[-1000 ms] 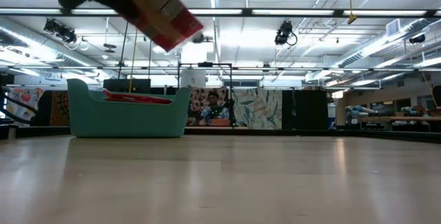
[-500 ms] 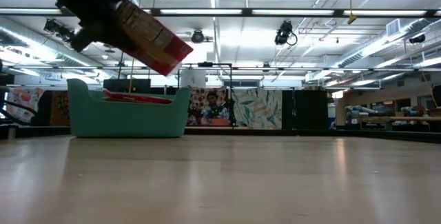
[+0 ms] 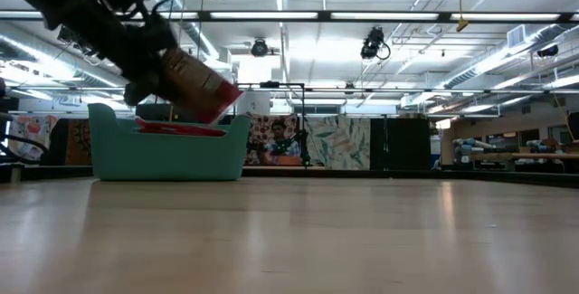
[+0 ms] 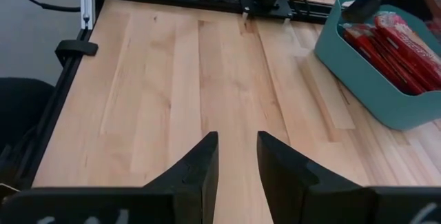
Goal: Sort popcorn bags into baskets
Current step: Put the left popcorn bag into the bin
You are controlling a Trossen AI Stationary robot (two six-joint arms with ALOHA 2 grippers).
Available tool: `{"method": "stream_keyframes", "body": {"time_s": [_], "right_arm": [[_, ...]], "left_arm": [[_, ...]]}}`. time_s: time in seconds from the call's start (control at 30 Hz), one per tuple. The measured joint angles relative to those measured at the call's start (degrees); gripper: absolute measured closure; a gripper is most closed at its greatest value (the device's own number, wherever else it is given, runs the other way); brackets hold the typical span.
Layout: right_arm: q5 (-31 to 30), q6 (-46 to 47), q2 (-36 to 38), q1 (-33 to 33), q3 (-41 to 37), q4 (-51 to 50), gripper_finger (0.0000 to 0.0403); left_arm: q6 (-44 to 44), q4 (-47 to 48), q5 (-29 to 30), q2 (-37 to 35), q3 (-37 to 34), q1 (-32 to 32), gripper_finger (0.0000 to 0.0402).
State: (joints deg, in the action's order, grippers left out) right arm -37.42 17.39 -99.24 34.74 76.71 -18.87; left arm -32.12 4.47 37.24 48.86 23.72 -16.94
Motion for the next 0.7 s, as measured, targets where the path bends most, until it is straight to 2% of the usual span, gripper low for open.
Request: {"method": "stream_keyframes", "body": {"time_s": [0.17,0.27,0.37,0.53,0.7], "right_arm": [[0.01,-0.13,0.00,0.00,0.00,0.14,0.0298],[0.01,-0.15,-0.01,0.00,0.00,0.41,0.0298],[0.03,-0.15,-0.02,0.00,0.00,0.39,0.0298],[0.05,-0.04,-0.02,0.00,0.00,0.37,0.0298],[0.65,0.42,-0.02,0.00,0.00,0.35,0.0298]], "left_arm": [[1.62,0.64,-3.33,0.00,-1.23,-5.86,0.0364],[3.19,0.82,-3.66,0.13,-1.76,-7.32,0.0350],[5.80,1.12,-3.38,0.22,-1.68,-7.37,0.0312],[17.30,3.57,-4.01,0.22,0.81,-7.27,0.0236],[30.02,12.33,-5.18,0.22,5.90,-7.22,0.0205]]}}
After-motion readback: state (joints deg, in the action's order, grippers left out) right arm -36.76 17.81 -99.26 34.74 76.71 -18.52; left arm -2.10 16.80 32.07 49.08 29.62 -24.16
